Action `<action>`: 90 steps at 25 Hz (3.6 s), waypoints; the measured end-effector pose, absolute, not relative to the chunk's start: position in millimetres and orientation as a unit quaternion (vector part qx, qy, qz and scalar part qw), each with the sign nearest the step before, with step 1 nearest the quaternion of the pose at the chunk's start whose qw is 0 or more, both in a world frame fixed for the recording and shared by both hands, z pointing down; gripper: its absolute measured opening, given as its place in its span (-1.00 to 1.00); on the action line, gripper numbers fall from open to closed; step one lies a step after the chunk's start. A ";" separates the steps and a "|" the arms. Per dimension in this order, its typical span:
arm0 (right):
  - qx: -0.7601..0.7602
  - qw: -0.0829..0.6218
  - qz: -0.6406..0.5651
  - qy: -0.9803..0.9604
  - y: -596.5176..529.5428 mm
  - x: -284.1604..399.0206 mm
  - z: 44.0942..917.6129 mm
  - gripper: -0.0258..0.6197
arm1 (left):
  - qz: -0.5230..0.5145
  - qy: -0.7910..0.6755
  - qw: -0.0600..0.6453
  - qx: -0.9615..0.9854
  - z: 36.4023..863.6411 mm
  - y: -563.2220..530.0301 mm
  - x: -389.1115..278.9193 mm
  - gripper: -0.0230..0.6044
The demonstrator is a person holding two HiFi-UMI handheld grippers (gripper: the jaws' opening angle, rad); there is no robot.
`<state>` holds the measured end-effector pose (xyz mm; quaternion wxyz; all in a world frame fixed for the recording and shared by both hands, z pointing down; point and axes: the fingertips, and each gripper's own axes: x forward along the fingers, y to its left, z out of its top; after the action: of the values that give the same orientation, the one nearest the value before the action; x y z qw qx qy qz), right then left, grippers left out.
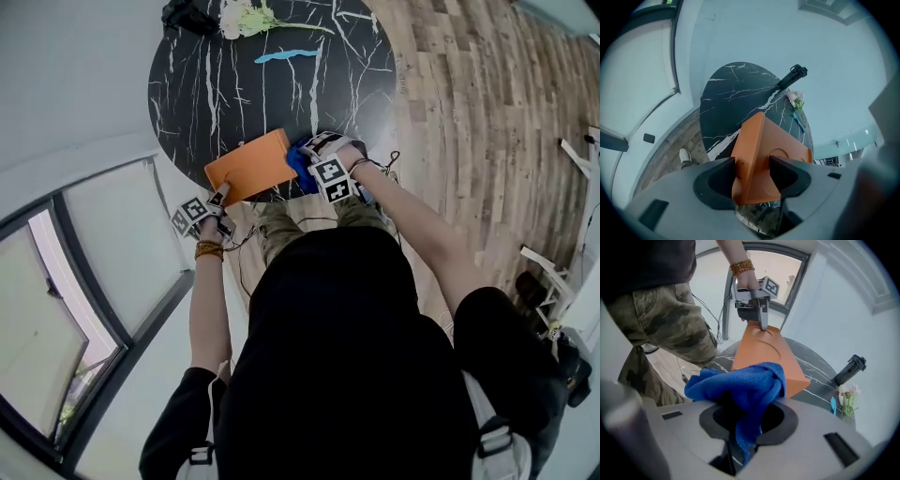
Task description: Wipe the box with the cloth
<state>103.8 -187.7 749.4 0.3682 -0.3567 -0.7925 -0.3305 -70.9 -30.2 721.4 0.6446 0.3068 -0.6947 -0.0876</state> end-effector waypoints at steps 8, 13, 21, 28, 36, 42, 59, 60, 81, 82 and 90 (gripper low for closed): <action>-0.417 0.357 -0.115 -0.828 -136.9 149.6 694.2 -0.68 | -0.111 -0.685 0.649 0.311 725.0 -30.0 -72.1 -0.19; -0.328 0.284 -0.063 -0.899 -130.4 115.9 624.3 -0.68 | -0.119 -0.693 0.616 0.356 718.1 -34.9 -75.0 -0.16; -0.228 0.225 -0.152 -0.935 -65.8 37.3 571.1 -0.68 | -0.127 -0.504 0.479 0.707 617.1 -38.3 -48.4 0.01; -0.193 0.229 -0.214 -0.930 40.5 -41.6 550.8 -0.68 | -0.211 -0.263 0.487 0.806 547.4 18.6 -46.5 0.08; -0.079 0.283 -0.203 -0.934 89.6 -86.4 573.3 -0.53 | -0.185 -0.221 0.511 0.809 560.4 62.7 -77.6 -0.38; 0.031 0.333 -0.121 -0.935 60.7 -46.5 594.0 -0.48 | -0.138 -0.437 0.482 0.747 626.2 11.0 -149.3 -0.55; 0.169 0.364 -0.056 -0.914 49.6 39.2 591.1 -0.49 | -0.237 -0.512 0.582 0.586 714.0 -30.6 -136.8 -0.57; 0.169 0.365 -0.055 -0.914 49.9 39.7 591.9 -0.49 | -0.230 -0.506 0.587 0.589 715.4 -27.2 -130.8 -0.57; 0.119 0.315 -0.042 -0.941 33.6 23.1 552.8 -0.49 | -0.024 -0.208 0.567 0.797 632.4 40.3 -12.2 -0.58; 0.098 0.315 -0.053 -0.943 35.3 18.1 550.8 -0.49 | -0.068 -0.216 0.571 0.789 617.4 32.1 -20.9 -0.58; 0.002 0.313 -0.096 -0.945 25.4 -51.2 566.2 -0.22 | -0.226 -0.252 0.574 0.746 565.9 6.6 -47.7 -0.57</action>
<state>-51.2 25.4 566.2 0.3132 0.0017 -0.9448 -0.0964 -47.7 6.6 565.9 0.5740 0.7456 -0.2519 -0.2261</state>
